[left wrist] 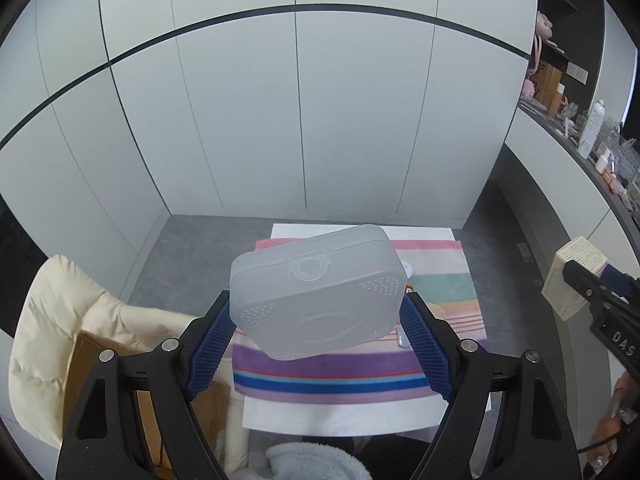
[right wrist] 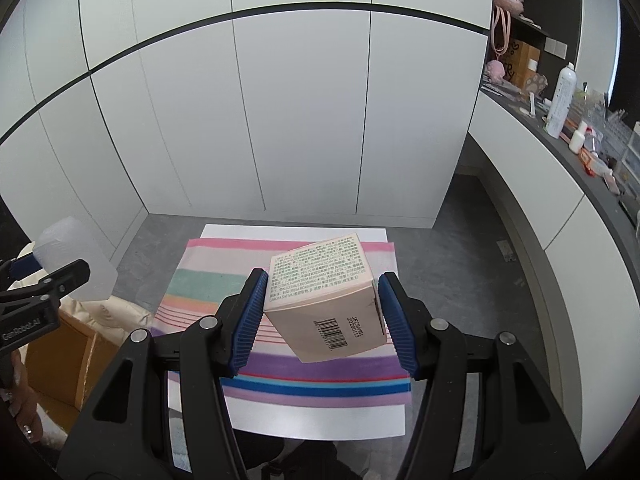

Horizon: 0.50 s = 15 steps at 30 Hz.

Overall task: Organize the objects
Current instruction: 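Lift the clear case with the left tool while the right tool carries the cream box back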

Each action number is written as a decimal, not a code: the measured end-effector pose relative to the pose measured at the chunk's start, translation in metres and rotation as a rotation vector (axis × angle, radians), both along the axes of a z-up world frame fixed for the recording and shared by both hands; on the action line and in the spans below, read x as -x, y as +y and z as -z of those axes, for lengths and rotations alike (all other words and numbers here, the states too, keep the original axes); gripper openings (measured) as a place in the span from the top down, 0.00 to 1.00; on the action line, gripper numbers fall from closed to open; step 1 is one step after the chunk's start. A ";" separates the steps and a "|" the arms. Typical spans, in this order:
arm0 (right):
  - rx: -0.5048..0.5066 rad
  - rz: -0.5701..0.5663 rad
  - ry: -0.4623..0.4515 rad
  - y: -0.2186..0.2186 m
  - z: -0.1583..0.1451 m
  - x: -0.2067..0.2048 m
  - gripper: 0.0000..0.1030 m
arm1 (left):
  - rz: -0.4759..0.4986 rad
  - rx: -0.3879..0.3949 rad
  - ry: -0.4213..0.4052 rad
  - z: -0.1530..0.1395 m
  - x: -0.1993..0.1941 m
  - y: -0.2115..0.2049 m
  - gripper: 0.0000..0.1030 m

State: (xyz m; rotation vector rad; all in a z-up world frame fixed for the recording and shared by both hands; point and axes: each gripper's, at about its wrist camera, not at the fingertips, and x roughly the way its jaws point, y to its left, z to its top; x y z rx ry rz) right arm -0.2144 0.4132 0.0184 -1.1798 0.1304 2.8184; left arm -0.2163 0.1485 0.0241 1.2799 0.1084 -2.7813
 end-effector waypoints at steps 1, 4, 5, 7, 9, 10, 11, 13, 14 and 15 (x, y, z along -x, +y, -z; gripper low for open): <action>-0.003 -0.001 0.004 -0.002 0.001 -0.005 0.42 | -0.002 -0.005 0.003 0.000 -0.007 -0.001 0.19; -0.013 0.001 0.010 -0.008 0.003 -0.023 0.42 | -0.010 -0.009 0.005 0.003 -0.026 -0.005 0.19; -0.010 0.000 0.012 -0.009 0.003 -0.030 0.42 | -0.005 -0.011 0.002 0.005 -0.032 -0.006 0.19; -0.005 0.005 0.019 -0.013 0.005 -0.046 0.42 | 0.006 -0.023 -0.003 0.010 -0.044 -0.007 0.19; -0.009 0.004 0.027 -0.018 0.007 -0.061 0.46 | 0.014 -0.030 -0.007 0.016 -0.056 -0.007 0.19; -0.007 0.001 0.026 -0.020 0.009 -0.069 0.46 | 0.021 -0.033 -0.008 0.019 -0.064 -0.006 0.19; -0.002 0.000 0.026 -0.021 0.011 -0.073 0.46 | 0.025 -0.036 -0.008 0.021 -0.069 -0.005 0.19; 0.018 -0.009 0.022 -0.024 0.017 -0.084 0.55 | 0.034 -0.042 -0.009 0.025 -0.080 -0.004 0.19; 0.025 -0.017 0.020 -0.026 0.021 -0.089 0.63 | 0.037 -0.049 -0.007 0.027 -0.086 -0.004 0.19; 0.039 -0.025 0.017 -0.027 0.025 -0.094 0.66 | 0.038 -0.054 -0.005 0.028 -0.088 -0.005 0.19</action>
